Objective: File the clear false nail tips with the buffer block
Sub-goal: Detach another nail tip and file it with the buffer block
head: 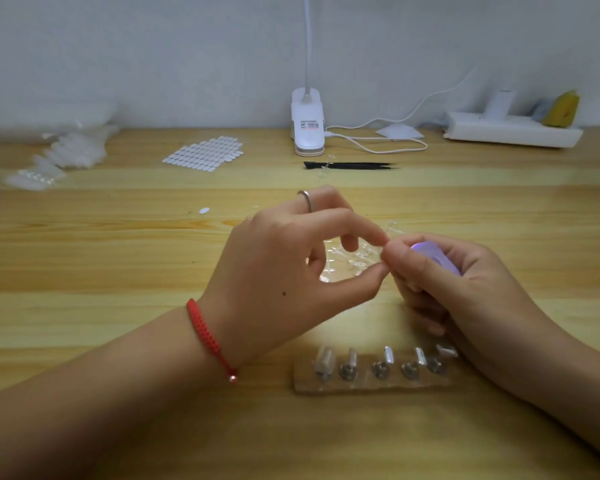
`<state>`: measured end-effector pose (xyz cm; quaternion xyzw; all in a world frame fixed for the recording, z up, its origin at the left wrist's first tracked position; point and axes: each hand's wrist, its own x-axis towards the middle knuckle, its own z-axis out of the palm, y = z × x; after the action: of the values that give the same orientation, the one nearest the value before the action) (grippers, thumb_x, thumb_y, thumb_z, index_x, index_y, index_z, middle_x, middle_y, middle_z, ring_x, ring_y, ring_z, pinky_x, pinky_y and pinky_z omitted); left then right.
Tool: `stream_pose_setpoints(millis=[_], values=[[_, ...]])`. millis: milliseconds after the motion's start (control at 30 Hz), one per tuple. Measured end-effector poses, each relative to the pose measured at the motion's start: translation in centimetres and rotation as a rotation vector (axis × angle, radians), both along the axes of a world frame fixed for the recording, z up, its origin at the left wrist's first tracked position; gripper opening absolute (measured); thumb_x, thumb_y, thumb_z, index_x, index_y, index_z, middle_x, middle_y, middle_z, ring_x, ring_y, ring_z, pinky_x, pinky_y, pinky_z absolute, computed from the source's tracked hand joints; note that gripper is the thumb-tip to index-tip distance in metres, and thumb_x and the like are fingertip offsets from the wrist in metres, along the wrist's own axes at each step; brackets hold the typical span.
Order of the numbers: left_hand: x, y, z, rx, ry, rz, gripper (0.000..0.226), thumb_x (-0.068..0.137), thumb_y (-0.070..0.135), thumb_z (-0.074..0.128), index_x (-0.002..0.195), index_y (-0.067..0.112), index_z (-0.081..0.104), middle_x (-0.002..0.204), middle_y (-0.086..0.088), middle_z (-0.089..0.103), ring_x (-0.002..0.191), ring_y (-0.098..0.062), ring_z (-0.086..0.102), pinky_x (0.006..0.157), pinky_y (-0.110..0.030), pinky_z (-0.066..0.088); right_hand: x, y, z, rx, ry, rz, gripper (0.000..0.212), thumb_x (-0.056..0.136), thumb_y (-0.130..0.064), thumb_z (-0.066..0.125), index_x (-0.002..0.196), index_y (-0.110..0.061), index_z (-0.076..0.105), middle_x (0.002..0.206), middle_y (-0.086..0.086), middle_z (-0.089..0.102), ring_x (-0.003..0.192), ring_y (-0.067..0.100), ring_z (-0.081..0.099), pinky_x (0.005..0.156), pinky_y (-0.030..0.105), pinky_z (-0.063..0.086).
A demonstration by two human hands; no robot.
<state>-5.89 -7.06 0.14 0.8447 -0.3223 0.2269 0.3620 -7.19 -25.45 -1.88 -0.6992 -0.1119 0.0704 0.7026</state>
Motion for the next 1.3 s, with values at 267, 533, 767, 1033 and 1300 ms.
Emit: stream_pose_setpoints(millis=[267,533,767,1033,1300], values=[[-3.4,2.1,0.0,-0.042,0.12,-0.036,0.018,0.071,0.03,0.069,0.087,0.023,0.074,0.079,0.008,0.058,0.067,-0.013,0.054,0.054,-0.02,0.039,0.1,0.0,-0.2,-0.041,-0.008,-0.058,0.03,0.063,-0.054,0.075,0.074,-0.027,0.071,0.053,-0.003,0.039,0.043,0.01,0.034,0.037,0.02,0.03],[-4.9,1.7,-1.0,0.107,0.063,0.032,0.016,0.068,0.032,0.071,0.082,0.026,0.073,0.081,0.011,0.053,0.079,-0.013,0.051,0.069,-0.023,0.04,0.2,0.1,-0.2,-0.044,0.003,-0.058,0.025,0.067,-0.048,0.081,0.073,-0.026,0.07,0.053,-0.003,0.037,0.043,0.01,0.032,0.037,0.02,0.028],[-4.8,2.0,-1.3,0.186,0.033,0.063,0.014,0.069,0.035,0.071,0.08,0.025,0.072,0.082,0.01,0.055,0.078,-0.014,0.049,0.068,-0.026,0.039,0.3,0.0,-0.3,-0.04,-0.007,-0.048,0.023,0.066,-0.046,0.077,0.071,-0.025,0.07,0.053,-0.002,0.037,0.044,0.009,0.031,0.037,0.018,0.03],[-5.0,1.8,-1.3,0.216,0.04,0.049,0.013,0.067,0.033,0.07,0.078,0.025,0.071,0.081,0.01,0.056,0.075,-0.016,0.05,0.067,-0.026,0.039,0.4,0.0,-0.5,-0.044,-0.018,-0.047,0.023,0.066,-0.047,0.076,0.071,-0.025,0.07,0.053,-0.003,0.037,0.044,0.009,0.032,0.038,0.019,0.029],[-4.9,1.9,-1.5,0.21,0.064,0.017,0.015,0.067,0.034,0.072,0.079,0.025,0.069,0.082,0.013,0.053,0.075,-0.013,0.049,0.066,-0.025,0.039,0.4,-0.1,-0.5,-0.057,-0.013,-0.045,0.024,0.068,-0.048,0.075,0.073,-0.026,0.07,0.054,-0.002,0.037,0.043,0.01,0.033,0.04,0.023,0.024]])
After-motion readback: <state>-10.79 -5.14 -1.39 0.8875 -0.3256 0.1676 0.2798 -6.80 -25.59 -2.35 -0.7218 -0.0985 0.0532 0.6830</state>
